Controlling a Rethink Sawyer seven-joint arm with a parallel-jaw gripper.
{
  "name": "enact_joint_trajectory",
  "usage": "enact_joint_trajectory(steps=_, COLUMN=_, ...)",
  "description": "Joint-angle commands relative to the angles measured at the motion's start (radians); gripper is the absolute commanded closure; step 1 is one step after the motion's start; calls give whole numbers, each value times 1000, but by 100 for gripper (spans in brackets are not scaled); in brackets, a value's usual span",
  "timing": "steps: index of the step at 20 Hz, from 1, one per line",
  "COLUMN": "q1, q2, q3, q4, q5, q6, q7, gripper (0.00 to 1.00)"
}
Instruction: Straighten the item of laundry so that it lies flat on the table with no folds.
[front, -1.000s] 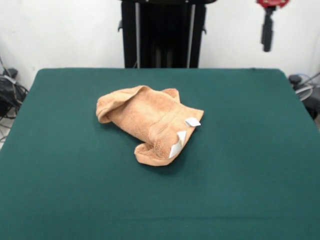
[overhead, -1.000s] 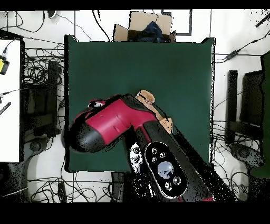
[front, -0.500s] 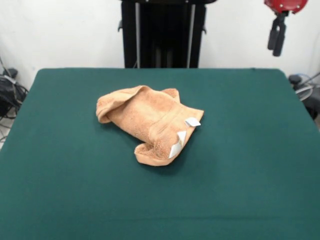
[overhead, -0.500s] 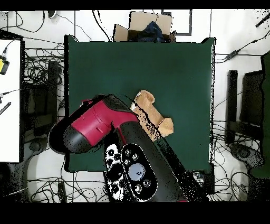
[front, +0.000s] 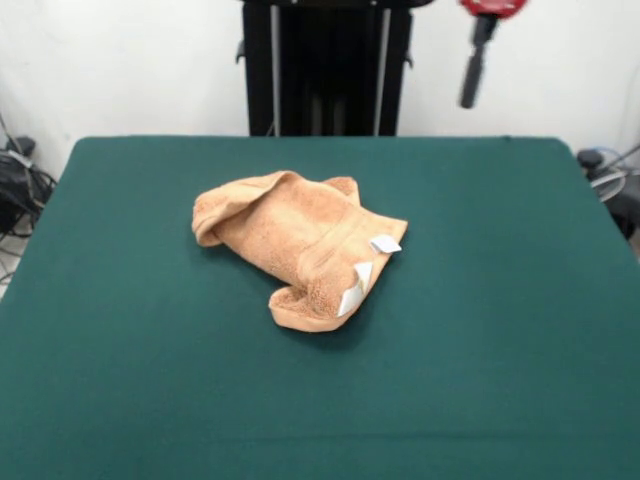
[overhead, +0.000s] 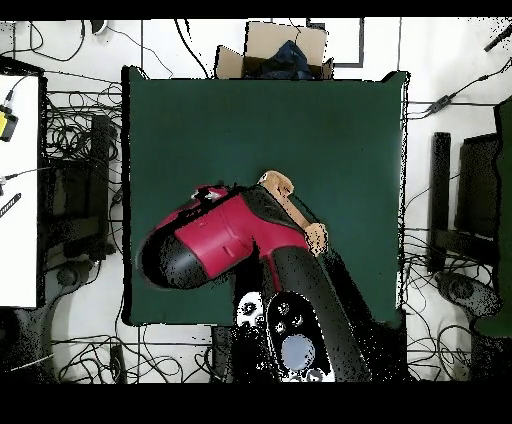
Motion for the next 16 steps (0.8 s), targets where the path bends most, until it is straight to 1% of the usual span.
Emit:
enact_joint_trajectory(steps=1, q1=-25, q2=38, q3=-97, q4=-3, q5=-16, q6=-58, q7=209, gripper=0)
enact_joint_trajectory(steps=3, q1=-37, q2=39, q3=-94, q4=-9, q5=-5, q6=-41, q7=181, gripper=0)
enact_joint_trajectory(steps=6, q1=-71, q2=48, q3=-76, q4=-13, q5=25, q6=-50, q7=145, gripper=0)
enact_joint_trajectory(steps=11, q1=-68, q2=89, q3=-104, q4=-53, q5=-23, q6=-36, q7=150, gripper=0)
enact_joint_trajectory(steps=15, q1=-85, q2=110, q3=-107, q4=-63, q5=-49, q6=-38, q7=102, gripper=0)
enact_joint_trajectory(steps=16, q1=-81, q2=115, q3=-119, q4=-67, q5=-74, q6=-35, q7=100, gripper=0)
